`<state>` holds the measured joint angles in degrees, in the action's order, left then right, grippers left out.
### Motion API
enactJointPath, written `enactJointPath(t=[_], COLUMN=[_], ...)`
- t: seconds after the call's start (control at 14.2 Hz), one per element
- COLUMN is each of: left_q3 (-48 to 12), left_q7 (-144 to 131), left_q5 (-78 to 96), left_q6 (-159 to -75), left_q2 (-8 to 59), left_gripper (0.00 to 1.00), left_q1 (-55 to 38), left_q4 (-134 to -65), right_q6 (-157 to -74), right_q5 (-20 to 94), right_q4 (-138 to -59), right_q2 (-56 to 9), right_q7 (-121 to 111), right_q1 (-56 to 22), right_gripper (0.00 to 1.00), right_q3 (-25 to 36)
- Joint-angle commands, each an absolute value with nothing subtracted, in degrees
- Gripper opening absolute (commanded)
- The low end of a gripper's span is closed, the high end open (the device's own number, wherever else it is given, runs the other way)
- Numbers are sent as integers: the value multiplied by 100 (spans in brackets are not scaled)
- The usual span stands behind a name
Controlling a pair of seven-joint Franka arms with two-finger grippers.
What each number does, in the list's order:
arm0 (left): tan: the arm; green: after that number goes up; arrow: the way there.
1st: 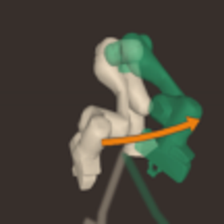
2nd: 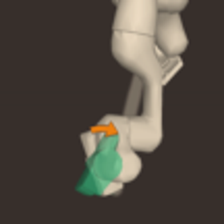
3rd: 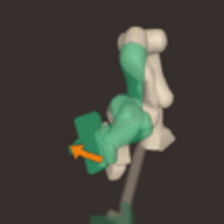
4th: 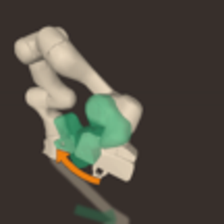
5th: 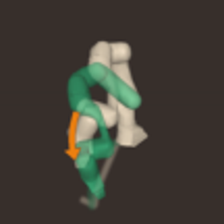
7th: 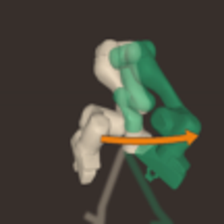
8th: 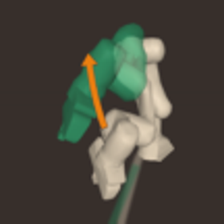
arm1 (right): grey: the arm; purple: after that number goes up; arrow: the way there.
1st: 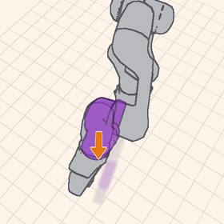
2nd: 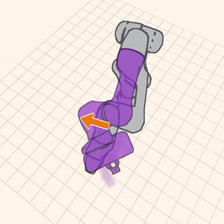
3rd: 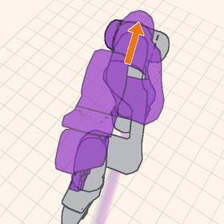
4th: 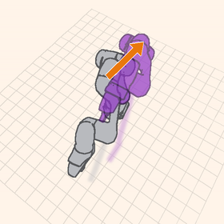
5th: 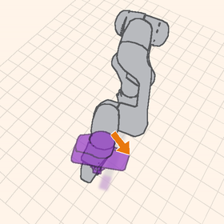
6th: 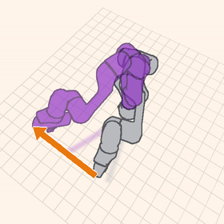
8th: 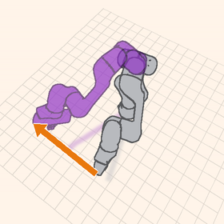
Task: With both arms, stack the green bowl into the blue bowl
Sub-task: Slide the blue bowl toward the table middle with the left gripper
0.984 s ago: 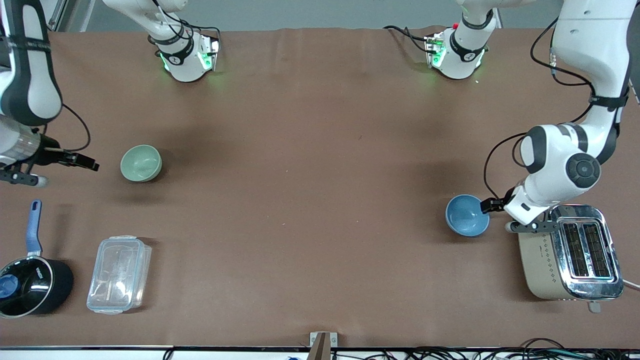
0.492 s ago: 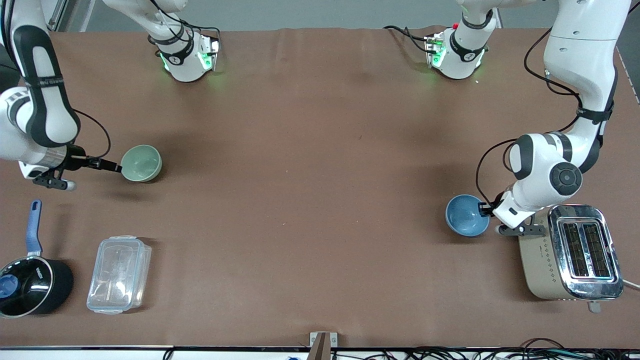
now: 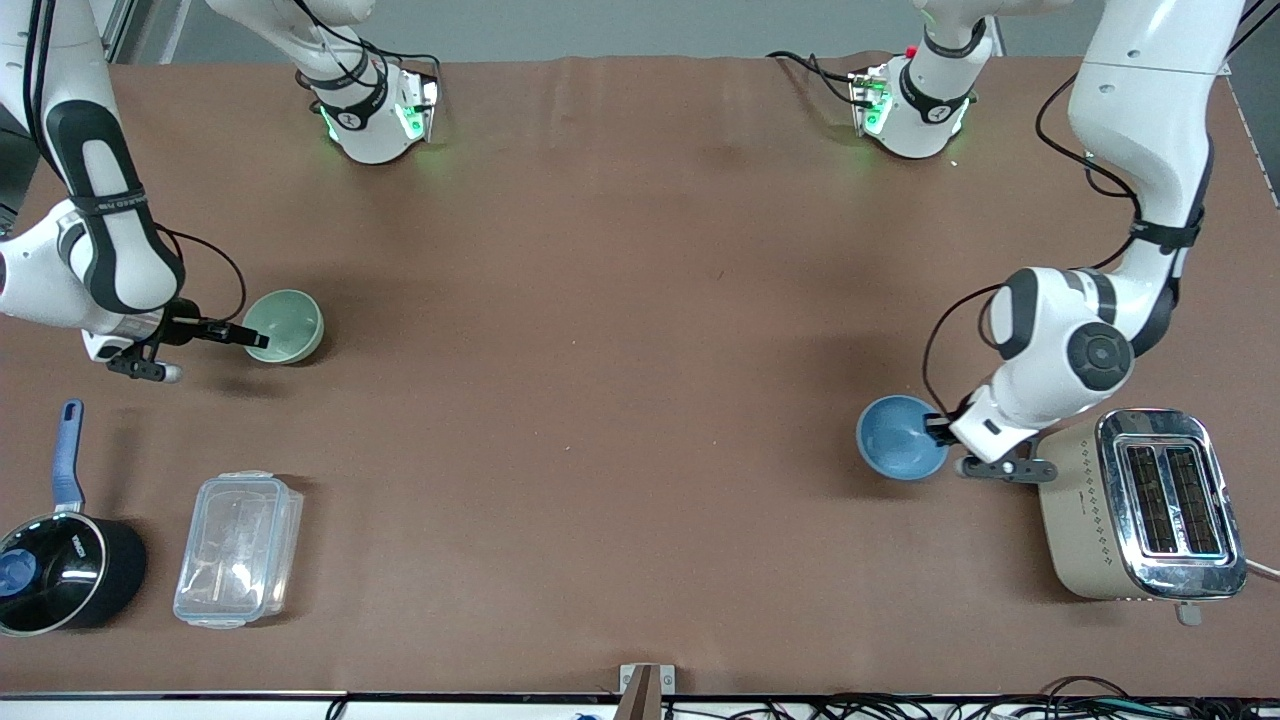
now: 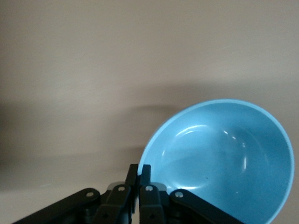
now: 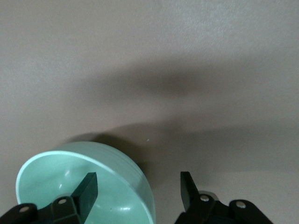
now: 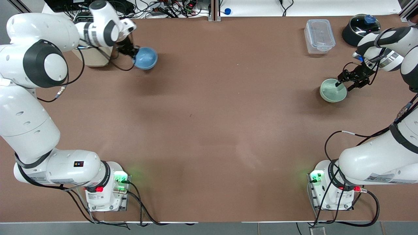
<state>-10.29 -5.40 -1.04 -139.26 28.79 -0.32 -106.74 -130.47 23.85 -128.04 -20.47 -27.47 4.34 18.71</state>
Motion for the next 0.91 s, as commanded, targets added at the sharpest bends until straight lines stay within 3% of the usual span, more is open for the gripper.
enactJointPath(t=[0.0,0.28,0.35,0.56,0.84], left_q3=[-1799,-1863,-1855,-1802,-1609], left_q7=[-1620,-3503,-3785,-4463,-4869], left_q5=[-202,-255,-255,-255,-255], left_q6=[-13370,-13219,-13219,-13219,-13289], left_q2=[2768,3171,3329,3857,4314], left_gripper=[0,0,0,0,0], left_q1=[-210,-1701,-1940,-2617,-3180], left_q4=[-10172,-9546,-9362,-9018,-8772], right_q6=[-12816,-12657,-12587,-12428,-12000], right_q5=[2558,2558,2558,2558,2514], right_q4=[-12911,-12911,-12911,-12876,-12465], right_q2=[-1942,-1916,-1916,-1855,-1566], right_q7=[-2935,-3154,-3347,-3454,-3428], right_q1=[510,492,510,475,448], right_gripper=[66,20,13,3,3], right_q3=[1881,1907,1916,2030,2092])
